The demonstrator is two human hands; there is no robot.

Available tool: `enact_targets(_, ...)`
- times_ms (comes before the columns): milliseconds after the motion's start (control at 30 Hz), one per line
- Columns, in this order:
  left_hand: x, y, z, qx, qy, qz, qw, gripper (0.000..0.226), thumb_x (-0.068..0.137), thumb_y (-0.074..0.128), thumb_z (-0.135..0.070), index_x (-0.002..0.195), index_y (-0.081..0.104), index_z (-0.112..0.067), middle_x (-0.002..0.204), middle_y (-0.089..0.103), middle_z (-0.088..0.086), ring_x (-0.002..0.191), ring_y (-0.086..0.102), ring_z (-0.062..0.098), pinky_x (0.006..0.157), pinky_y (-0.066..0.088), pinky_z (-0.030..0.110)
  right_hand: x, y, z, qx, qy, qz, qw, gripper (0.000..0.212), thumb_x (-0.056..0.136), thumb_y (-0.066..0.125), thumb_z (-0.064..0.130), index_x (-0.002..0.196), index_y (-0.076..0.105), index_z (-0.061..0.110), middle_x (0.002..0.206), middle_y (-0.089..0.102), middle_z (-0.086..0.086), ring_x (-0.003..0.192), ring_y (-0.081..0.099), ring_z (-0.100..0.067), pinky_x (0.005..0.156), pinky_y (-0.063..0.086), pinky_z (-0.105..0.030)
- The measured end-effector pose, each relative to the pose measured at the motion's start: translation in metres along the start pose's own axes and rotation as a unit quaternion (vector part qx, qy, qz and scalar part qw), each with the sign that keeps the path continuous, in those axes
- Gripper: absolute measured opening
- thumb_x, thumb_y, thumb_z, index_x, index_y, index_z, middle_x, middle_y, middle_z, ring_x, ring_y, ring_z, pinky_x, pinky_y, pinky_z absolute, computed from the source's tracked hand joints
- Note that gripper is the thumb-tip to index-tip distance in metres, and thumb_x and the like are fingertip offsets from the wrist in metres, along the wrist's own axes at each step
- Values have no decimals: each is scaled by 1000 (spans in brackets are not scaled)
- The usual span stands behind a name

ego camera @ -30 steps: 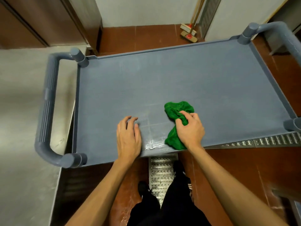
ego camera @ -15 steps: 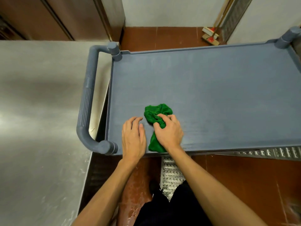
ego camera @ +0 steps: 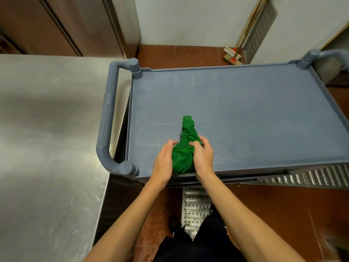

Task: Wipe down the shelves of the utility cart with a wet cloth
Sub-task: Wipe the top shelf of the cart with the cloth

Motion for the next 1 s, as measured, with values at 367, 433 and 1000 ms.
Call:
enact_targets(367,-47,36,-39,-177,-164,174,955,65,81,53,-73,125,68,-27,118,74,4,104,71,22,83,60,50,-30,-31,31,45,-80,14,996,36,72,63,23,104,57,8,87,65,-4,75,62,-10,68,49,-28)
enact_targets(433,-53,40,-40,-161,-127,155,966,69,77,58,-72,128,66,-27,116,74,3,99,72,20,74,60,39,-32,-33,37,53,-79,53,994,51,70,71,24,114,53,3,94,65,-6,82,65,-13,74,51,-30)
enact_targets(1000,-182,40,-18,-87,-13,-186,979,23,98,42,-57,98,62,-47,92,67,-24,90,63,-11,74,47,10,-119,-50,43,-5,2,335,942,23,86,74,24,100,73,6,95,75,-15,89,72,-28,81,59,-41)
Point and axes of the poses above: each hand's wrist, its own x-axis towards the middle knuckle, its own y-axis out of the palm, z = x × y, the point moved 2 cm from there along x, towards the middle knuckle
